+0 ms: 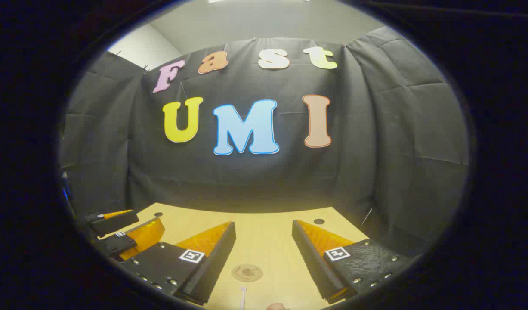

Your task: Put the toothbrush and toothpaste on the desktop into the cup, then pick up the cup and place it on the coaster on the desktop.

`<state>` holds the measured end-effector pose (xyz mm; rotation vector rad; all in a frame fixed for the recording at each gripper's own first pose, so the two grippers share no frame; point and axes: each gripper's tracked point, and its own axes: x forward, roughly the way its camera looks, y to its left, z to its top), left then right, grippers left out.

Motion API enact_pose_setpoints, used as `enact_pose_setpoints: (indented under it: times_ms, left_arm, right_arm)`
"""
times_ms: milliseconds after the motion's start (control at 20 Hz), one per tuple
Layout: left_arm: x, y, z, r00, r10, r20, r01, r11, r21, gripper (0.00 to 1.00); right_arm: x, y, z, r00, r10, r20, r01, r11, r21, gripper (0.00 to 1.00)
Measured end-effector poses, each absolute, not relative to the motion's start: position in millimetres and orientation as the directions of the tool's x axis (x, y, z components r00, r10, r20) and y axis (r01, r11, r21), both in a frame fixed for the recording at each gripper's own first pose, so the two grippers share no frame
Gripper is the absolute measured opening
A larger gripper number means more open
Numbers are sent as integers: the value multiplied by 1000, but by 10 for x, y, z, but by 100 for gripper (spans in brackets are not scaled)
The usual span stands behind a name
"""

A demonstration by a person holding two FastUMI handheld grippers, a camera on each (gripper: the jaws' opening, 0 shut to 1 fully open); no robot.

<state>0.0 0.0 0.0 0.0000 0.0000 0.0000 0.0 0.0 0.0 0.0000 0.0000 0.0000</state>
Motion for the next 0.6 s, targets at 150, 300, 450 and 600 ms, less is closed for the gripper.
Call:
enact_pose_setpoints:
  times_ms: [150,300,450,600]
  left_arm:
    - [-5,17,-11,1000,5,-10,-4,1000,8,95]
    - [0,19,2,1000,8,-5,-8,1000,10,95]
    - [7,34,12,1000,11,1,-11,1000,18,95]
    - [6,25,4,1000,11,-5,-11,1000,11,95]
  right_arm:
    - [18,17,-37,1000,12,-9,-12,1000,-16,87]
    - [36,44,-18,1000,22,-8,-22,999,-26,87]
    - [17,43,-57,1000,25,-10,-26,999,-39,87]
    - [2,62,-92,999,33,-24,-34,999,-36,87]
